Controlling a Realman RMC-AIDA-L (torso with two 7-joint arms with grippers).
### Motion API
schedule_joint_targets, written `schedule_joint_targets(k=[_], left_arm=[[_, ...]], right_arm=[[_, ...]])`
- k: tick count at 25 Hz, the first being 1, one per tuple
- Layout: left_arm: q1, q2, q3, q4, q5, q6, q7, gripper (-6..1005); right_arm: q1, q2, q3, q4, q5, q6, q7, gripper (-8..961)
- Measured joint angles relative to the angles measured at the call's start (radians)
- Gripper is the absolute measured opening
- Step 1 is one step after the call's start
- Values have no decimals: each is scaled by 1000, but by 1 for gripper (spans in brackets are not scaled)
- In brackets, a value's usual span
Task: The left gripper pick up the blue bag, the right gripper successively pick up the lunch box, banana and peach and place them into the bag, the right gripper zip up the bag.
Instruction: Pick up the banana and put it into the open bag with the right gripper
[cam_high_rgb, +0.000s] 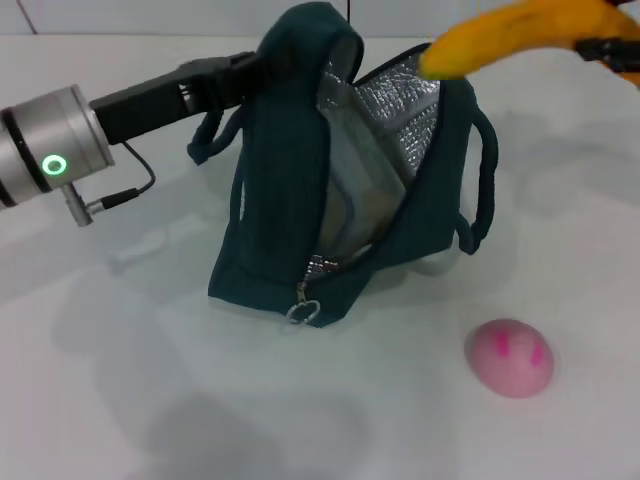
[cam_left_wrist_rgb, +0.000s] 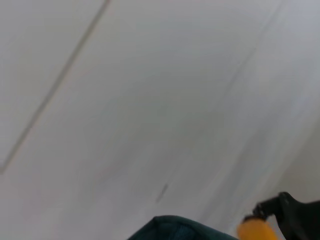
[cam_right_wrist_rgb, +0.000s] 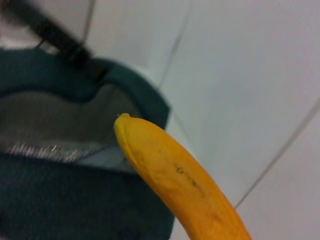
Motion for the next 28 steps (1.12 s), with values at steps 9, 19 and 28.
schedule_joint_targets(k=[9,19,28], left_arm=[[13,-7,-74,-45,-3,0,58,39],[38,-10,-76,-44,-12,4,58,40],[37,-10,-73,-45,-11,6,59,40]], right_arm=[[169,52,-179,-103,-309,1,22,473],[191,91,-481,-130,-395,261,32,489],[154,97,-679,-123,-369,395,32,503]])
